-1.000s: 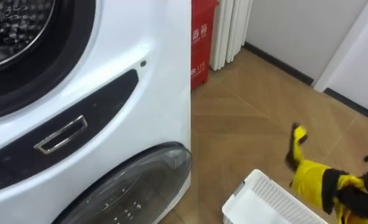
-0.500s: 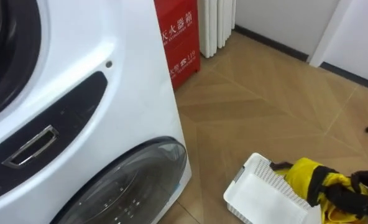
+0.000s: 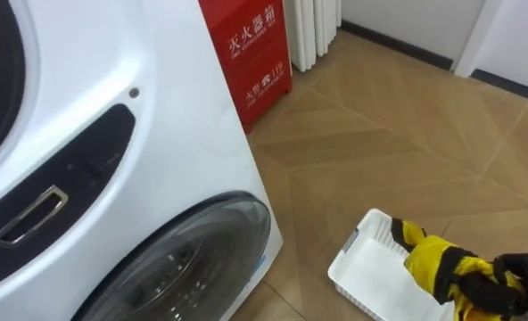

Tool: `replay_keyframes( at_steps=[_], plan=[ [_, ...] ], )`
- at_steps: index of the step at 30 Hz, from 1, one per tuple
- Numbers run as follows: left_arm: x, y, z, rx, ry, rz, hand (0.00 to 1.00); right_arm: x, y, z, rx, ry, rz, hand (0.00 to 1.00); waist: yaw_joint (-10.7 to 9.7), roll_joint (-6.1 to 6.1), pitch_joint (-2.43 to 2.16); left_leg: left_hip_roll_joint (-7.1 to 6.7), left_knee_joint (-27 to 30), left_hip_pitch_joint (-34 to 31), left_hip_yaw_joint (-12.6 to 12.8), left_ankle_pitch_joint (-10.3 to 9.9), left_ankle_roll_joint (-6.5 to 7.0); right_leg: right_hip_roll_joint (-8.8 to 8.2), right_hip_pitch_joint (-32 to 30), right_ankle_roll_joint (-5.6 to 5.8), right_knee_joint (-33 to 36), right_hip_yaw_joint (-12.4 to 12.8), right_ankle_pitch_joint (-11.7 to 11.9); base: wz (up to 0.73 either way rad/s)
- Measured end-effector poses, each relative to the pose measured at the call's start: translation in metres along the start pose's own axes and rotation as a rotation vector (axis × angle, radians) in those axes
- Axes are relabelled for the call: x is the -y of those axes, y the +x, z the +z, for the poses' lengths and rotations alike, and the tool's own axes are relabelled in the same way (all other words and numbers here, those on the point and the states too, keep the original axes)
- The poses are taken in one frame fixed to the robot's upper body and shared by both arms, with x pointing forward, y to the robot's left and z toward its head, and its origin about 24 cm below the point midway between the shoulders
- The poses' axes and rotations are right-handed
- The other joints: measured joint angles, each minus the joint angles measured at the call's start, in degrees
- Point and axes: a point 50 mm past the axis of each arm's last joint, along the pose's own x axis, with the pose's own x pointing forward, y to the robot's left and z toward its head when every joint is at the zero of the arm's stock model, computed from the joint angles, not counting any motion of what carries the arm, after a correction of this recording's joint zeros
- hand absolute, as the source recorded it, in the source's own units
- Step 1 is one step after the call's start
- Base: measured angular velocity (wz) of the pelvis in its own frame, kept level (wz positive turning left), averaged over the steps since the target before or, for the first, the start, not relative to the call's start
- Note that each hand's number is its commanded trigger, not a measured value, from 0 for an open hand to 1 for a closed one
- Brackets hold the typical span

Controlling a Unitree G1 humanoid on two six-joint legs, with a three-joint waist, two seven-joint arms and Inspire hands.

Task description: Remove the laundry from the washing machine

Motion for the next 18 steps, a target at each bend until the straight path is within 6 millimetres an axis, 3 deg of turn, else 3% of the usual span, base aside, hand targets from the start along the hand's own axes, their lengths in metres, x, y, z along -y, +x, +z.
replay_keyframes(
  at_steps=[1, 3, 4, 5, 8, 18],
  plan=[
    [-0.0007, 0.0000, 0.0007, 0.006, -0.005, 0.003, 0.00, 0.0001, 0.0003, 0.0004, 0.004, -0.002, -0.004, 1.00, 0.06, 0.04, 0.03, -0.04, 0.20, -0.38, 0.00, 0.01, 0.01, -0.07, -0.43, -0.01, 0.36, 0.04, -0.03, 0.03],
    [-0.0007, 0.0000, 0.0007, 0.009, -0.006, 0.003, 0.00, 0.0003, 0.0002, -0.0001, 0.006, -0.002, -0.009, 0.73, 0.17, 0.13, 0.01, -0.13, 0.28, -0.71, 0.00, 0.13, 0.11, -0.16, -0.84, -0.02, 0.62, 0.03, -0.05, 0.04],
    [-0.0007, 0.0000, 0.0008, 0.009, -0.005, 0.003, 0.00, 0.0004, 0.0002, -0.0002, 0.010, -0.001, -0.011, 0.09, 0.17, 0.34, 0.04, -0.17, 0.29, -0.88, 0.00, 0.20, 0.16, -0.23, -1.01, -0.02, 0.65, 0.02, -0.05, 0.04],
    [-0.0006, 0.0000, 0.0007, 0.009, -0.005, 0.002, 0.00, 0.0005, 0.0002, -0.0002, 0.010, -0.001, -0.014, 0.00, 0.17, 0.45, 0.06, -0.19, 0.30, -0.93, -0.01, 0.23, 0.17, -0.26, -1.06, -0.02, 0.67, 0.02, -0.04, 0.04],
    [-0.0005, 0.0000, 0.0010, 0.012, -0.005, 0.002, 0.00, 0.0008, 0.0002, 0.0001, 0.014, -0.001, -0.018, 0.00, 0.17, 1.09, 0.04, -0.32, 0.31, -1.06, -0.02, 0.32, 0.22, -0.40, -1.26, 0.02, 0.85, 0.01, -0.07, 0.00],
    [-0.0004, 0.0001, 0.0023, 0.018, -0.004, 0.002, 0.00, -0.0010, -0.0002, 0.0012, 0.029, -0.001, -0.009, 0.00, 0.19, 1.59, 0.10, -0.60, 0.28, -1.31, -0.10, 0.41, 0.30, -0.57, -1.95, 0.01, 1.73, 0.03, -0.42, 0.00]
  ],
)
